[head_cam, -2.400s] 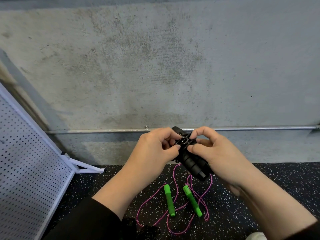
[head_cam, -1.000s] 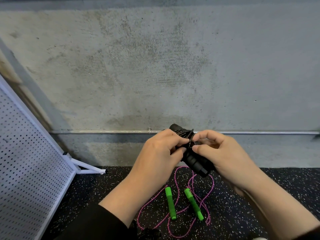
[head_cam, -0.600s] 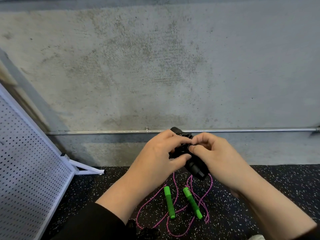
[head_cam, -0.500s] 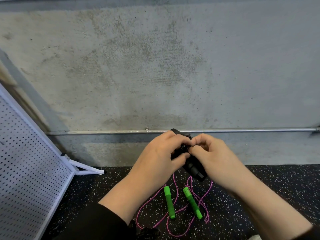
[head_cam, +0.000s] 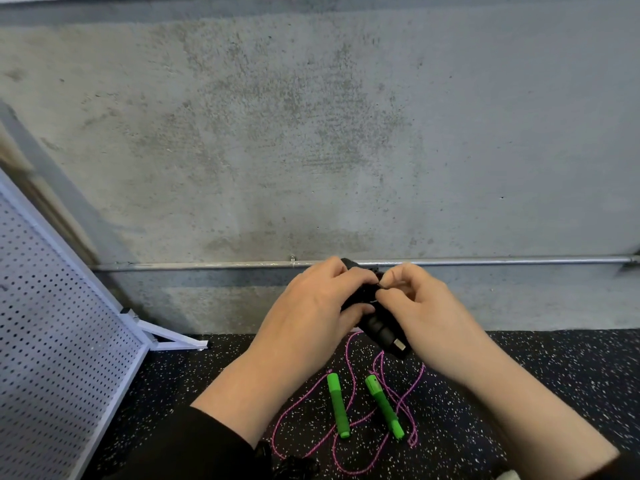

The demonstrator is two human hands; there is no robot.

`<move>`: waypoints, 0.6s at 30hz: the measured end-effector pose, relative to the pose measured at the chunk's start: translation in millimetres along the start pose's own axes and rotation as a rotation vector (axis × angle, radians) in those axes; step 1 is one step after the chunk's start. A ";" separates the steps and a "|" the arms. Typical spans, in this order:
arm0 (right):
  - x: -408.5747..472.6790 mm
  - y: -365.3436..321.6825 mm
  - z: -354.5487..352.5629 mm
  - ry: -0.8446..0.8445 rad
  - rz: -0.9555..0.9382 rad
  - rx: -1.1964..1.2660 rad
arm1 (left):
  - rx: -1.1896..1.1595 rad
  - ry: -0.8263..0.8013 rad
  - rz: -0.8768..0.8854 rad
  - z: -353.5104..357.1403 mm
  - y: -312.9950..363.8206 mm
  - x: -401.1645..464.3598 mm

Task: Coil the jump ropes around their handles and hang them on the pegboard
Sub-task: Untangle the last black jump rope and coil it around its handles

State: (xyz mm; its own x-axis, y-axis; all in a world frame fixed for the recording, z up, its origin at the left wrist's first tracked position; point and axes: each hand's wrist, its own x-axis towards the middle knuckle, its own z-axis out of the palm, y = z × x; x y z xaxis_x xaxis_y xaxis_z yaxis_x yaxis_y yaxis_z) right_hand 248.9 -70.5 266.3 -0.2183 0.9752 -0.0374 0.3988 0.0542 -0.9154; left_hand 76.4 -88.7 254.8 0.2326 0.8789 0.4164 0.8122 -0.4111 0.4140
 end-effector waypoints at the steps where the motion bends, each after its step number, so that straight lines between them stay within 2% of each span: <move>1: -0.1 0.5 0.5 -0.030 -0.003 0.019 | 0.013 -0.002 -0.005 -0.3 0.4 -0.1; 5: 0.2 2.8 1.2 -0.140 0.013 0.027 | 0.015 -0.019 -0.005 -1.5 0.7 -1.3; 12: -0.1 1.2 4.4 -0.147 -0.003 -0.076 | -0.057 0.084 0.036 4.6 -1.0 -1.7; 18: 5.7 6.3 11.1 -0.157 -0.074 -0.168 | -0.192 0.154 -0.021 6.5 -1.2 -2.0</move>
State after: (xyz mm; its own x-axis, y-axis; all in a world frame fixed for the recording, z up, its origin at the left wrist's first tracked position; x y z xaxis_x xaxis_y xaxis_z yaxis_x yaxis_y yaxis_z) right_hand 240.3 -66.9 255.9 -0.3830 0.9226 -0.0467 0.5162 0.1718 -0.8391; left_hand 78.4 -88.4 248.2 0.1208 0.8464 0.5187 0.6958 -0.4449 0.5638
